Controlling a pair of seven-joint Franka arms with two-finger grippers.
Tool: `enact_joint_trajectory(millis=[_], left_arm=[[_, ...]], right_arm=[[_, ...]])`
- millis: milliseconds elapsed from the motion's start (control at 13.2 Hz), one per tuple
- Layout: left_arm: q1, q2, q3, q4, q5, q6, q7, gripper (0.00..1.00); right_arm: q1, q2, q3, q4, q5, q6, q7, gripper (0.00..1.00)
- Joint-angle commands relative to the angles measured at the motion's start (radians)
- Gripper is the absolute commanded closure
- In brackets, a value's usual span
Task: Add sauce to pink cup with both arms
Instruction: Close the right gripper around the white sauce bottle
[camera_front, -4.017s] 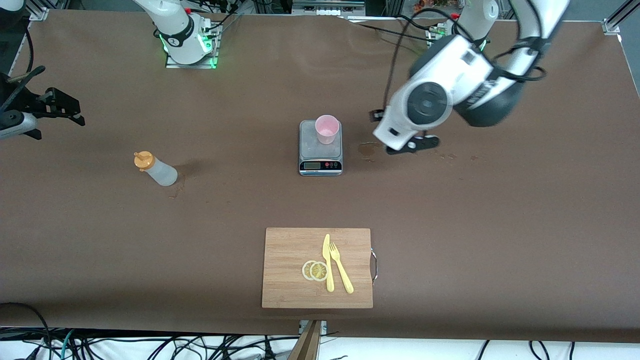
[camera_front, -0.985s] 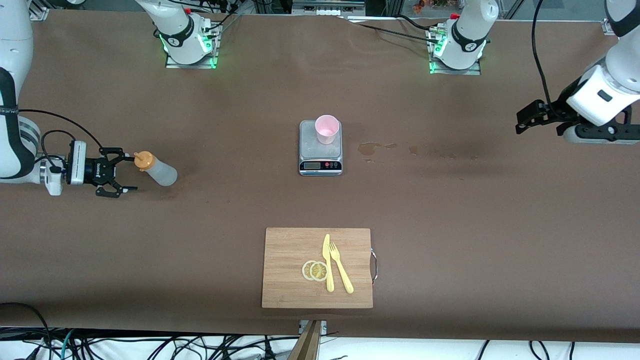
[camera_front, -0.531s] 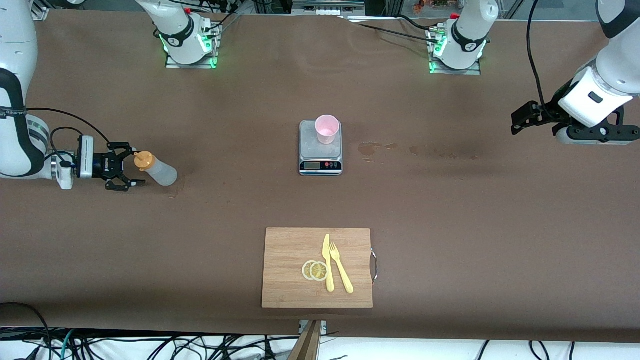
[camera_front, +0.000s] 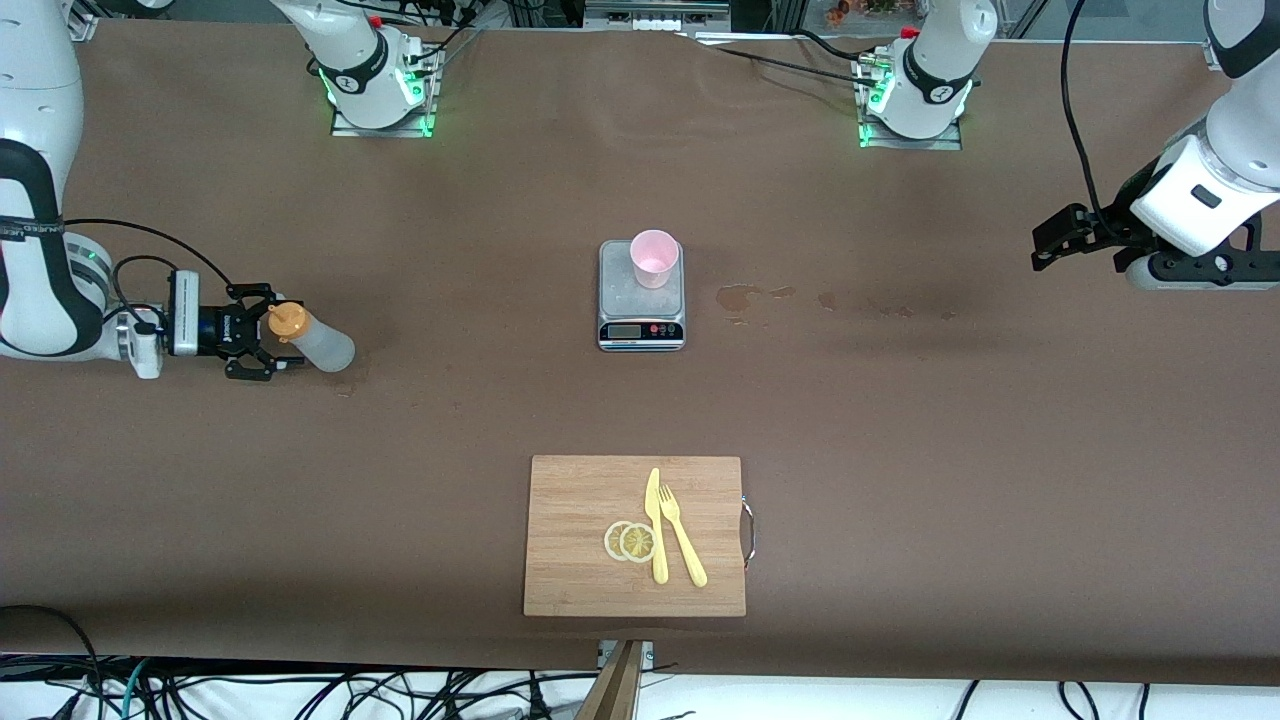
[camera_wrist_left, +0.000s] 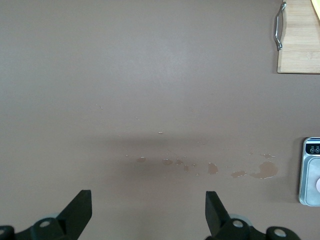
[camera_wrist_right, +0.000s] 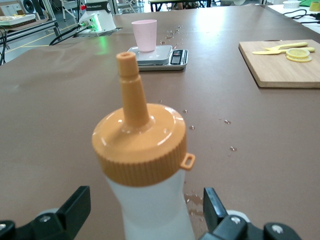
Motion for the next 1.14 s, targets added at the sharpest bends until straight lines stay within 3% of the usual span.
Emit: enact_joint_trajectory(millis=[0,76,152,303,455,606,834,1061], left_arm=[[0.000,0.004,-0.001,0.023,0.022,-0.014,0.002,0.00],[0.002,0.004,-0.001,0.023,0.022,-0.014,0.004,0.00],[0.002,0.004,-0.001,0.023,0.022,-0.014,0.002,0.00],[0.005,0.004,-0.001,0.023,0.022,-0.014,0.004,0.00],[0.005,0.004,-0.001,0.023,0.022,-0.014,0.004,0.00],[0.005,0.003,-0.001,0.023,0.022,-0.014,0.004,0.00],[0.005,0.003,-0.001,0.023,0.022,-0.014,0.004,0.00],[0.008,0.003,0.000,0.025,0.022,-0.017,0.002,0.00]], right_arm=[[0.006,-0.003,0.010,-0.010,0.033,0.004,-0.019,0.01],[0.006,-0.001,0.010,-0.010,0.035,0.004,-0.019,0.05],[0.006,-0.001,0.010,-0.010,0.035,0.006,-0.019,0.17],[0.008,-0.001,0.010,-0.010,0.041,0.012,-0.019,0.59],[0.018,-0.006,0.010,-0.009,0.040,0.014,-0.019,0.83],[0.022,-0.013,0.010,-0.006,0.032,0.029,-0.019,1.00],[0.049,-0.032,0.010,-0.012,0.027,0.047,-0.013,1.00],[0.152,-0.116,-0.006,-0.013,-0.009,0.141,0.095,1.00]])
